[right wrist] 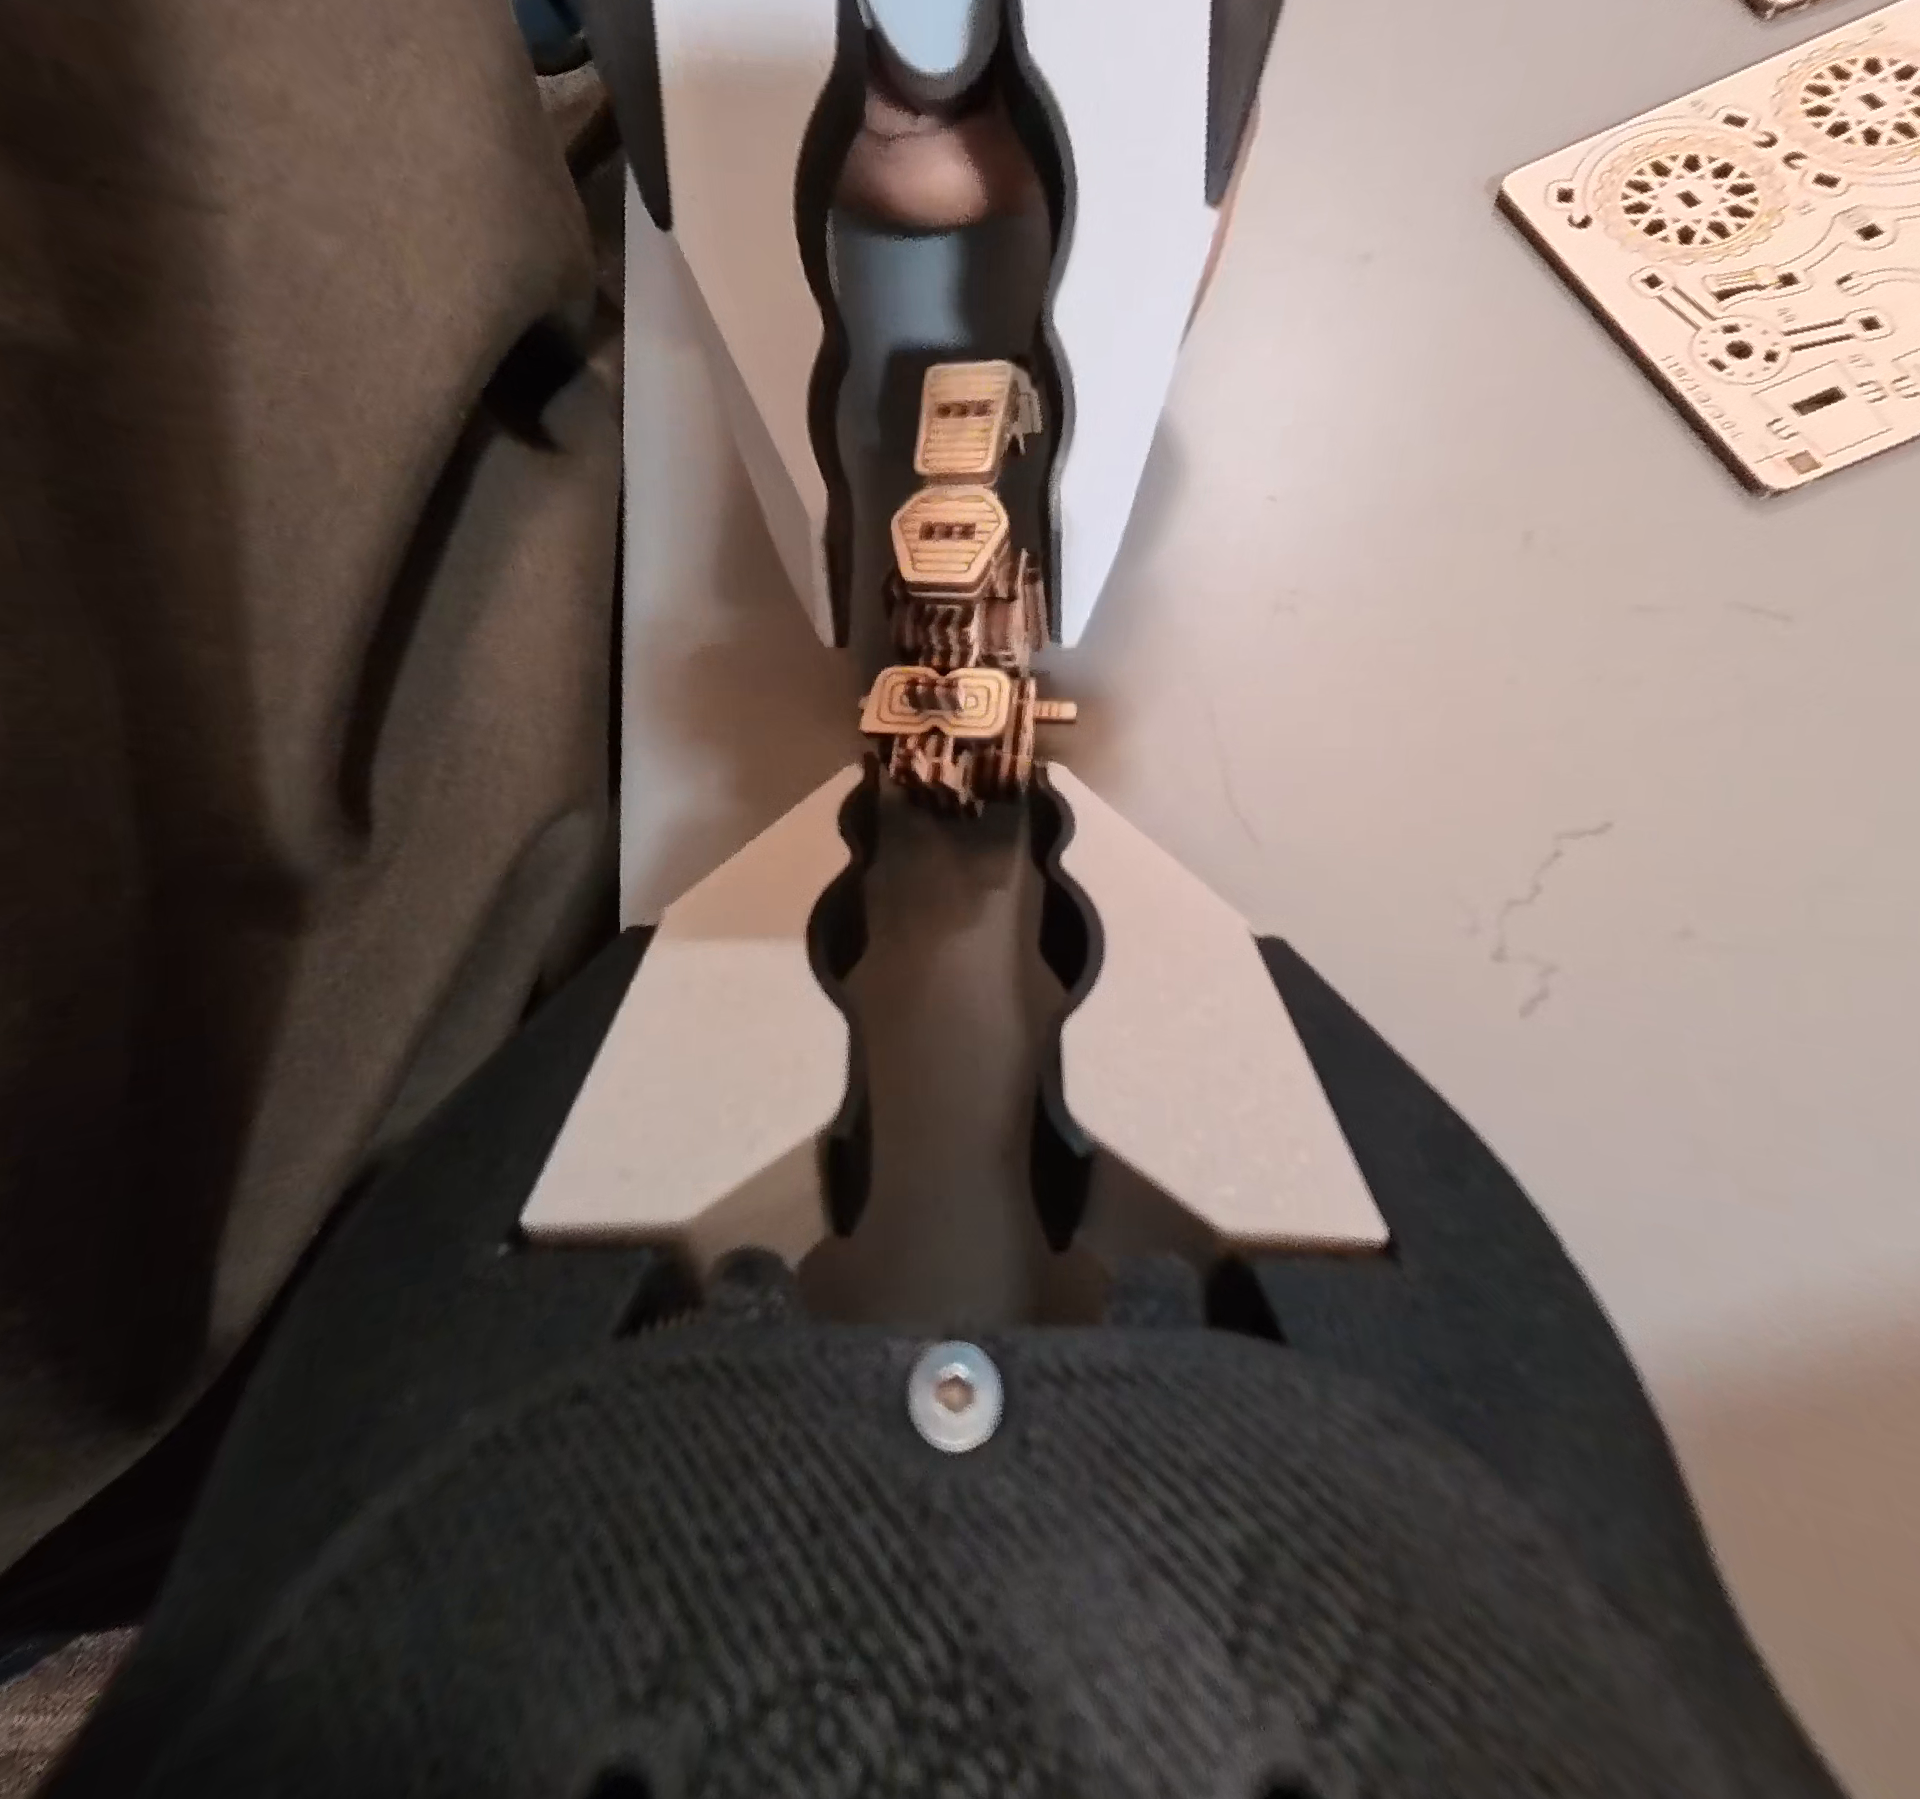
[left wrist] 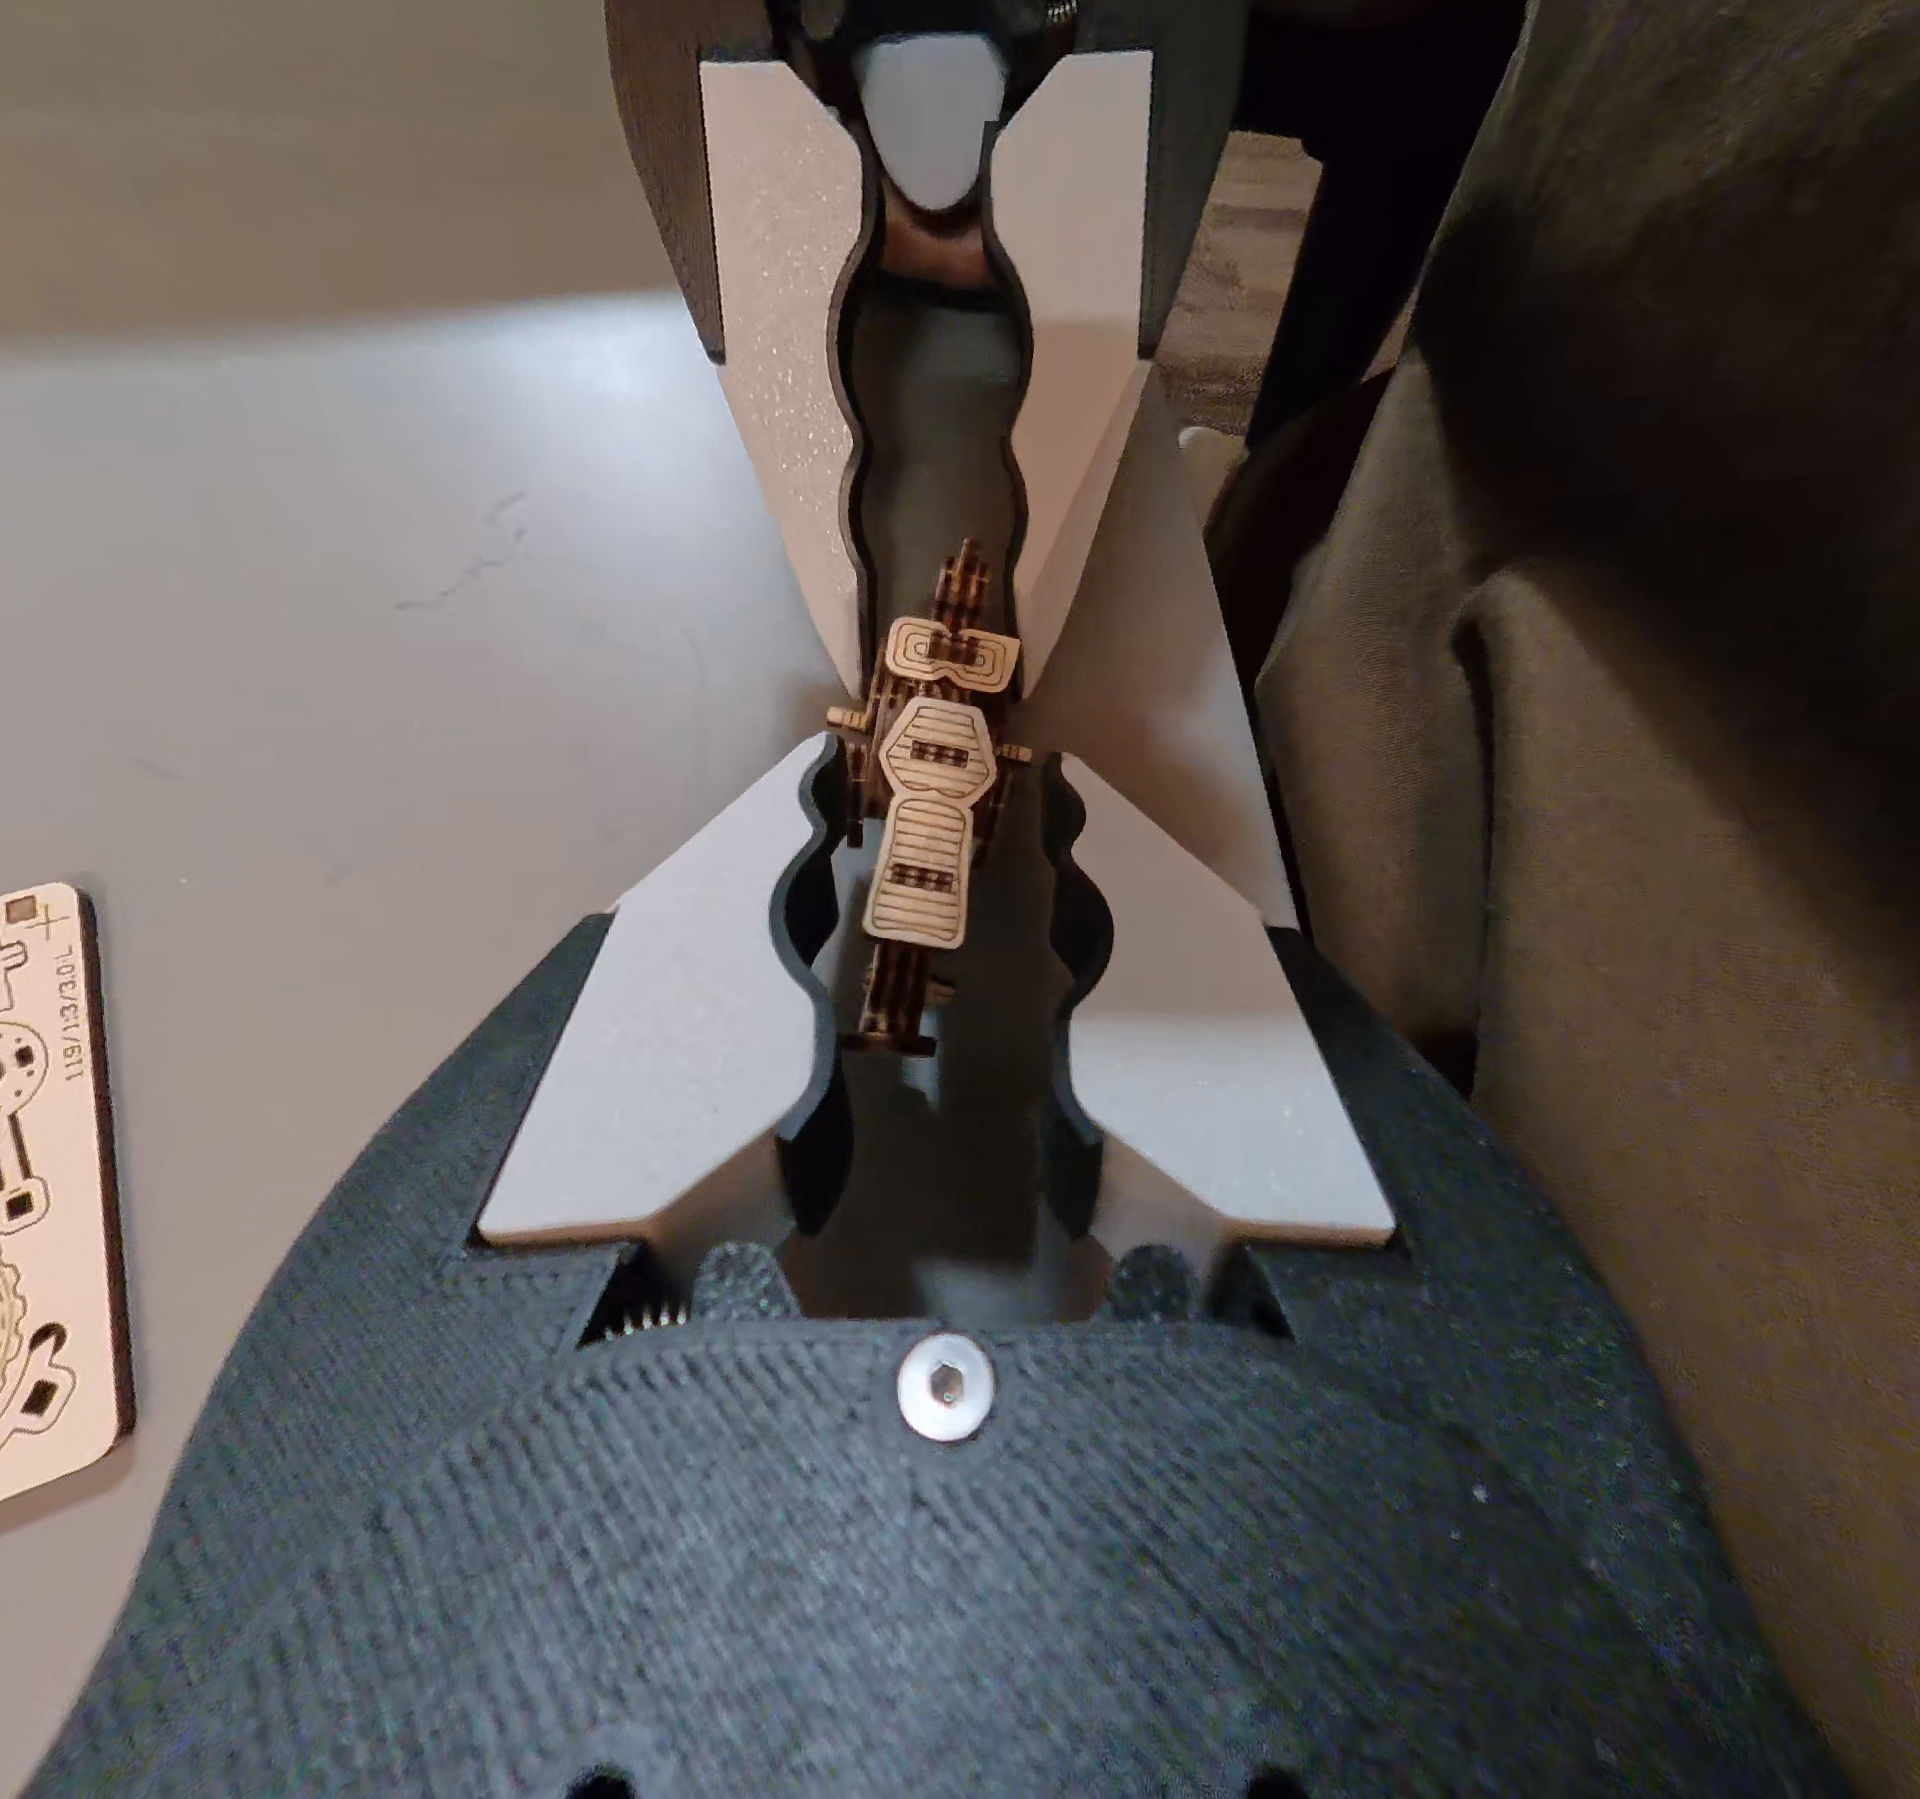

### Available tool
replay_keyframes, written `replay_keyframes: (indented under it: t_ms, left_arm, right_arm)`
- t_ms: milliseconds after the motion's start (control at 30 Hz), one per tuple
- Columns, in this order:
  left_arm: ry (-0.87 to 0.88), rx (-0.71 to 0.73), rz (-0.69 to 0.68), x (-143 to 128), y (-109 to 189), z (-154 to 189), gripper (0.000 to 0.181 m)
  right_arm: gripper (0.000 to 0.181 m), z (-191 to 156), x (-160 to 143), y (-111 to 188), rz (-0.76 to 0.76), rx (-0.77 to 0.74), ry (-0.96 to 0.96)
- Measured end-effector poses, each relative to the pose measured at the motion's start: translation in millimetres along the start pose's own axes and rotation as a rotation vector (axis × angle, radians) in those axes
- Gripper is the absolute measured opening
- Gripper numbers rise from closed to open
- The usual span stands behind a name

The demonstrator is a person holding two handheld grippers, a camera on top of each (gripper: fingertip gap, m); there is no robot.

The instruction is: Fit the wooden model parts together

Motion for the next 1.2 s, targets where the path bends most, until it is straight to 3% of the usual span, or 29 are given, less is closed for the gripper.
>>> replay_keyframes:
  t_ms: [433,1200]
  left_arm:
    - [-0.170,0.104,-0.054,-5.3,-2.5,1.1,0.030]
    - [-0.159,0.119,-0.060,-5.0,-3.0,-0.4,0.030]
  right_arm:
    - [0.026,0.2,-0.3,0.5,0.000,-0.016,0.005]
    - [0.026,1.0,0.0,0.8,0.003,-0.013,-0.016]
Point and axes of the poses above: each gripper's, where its closed fingertips meet, y back along the fingers, x out of its top, z = x × y across the jaws, the point moved 4 cm from there along y, back along the fingers, and after that the axes turned 4 degrees about z, right-handed, at the moved point
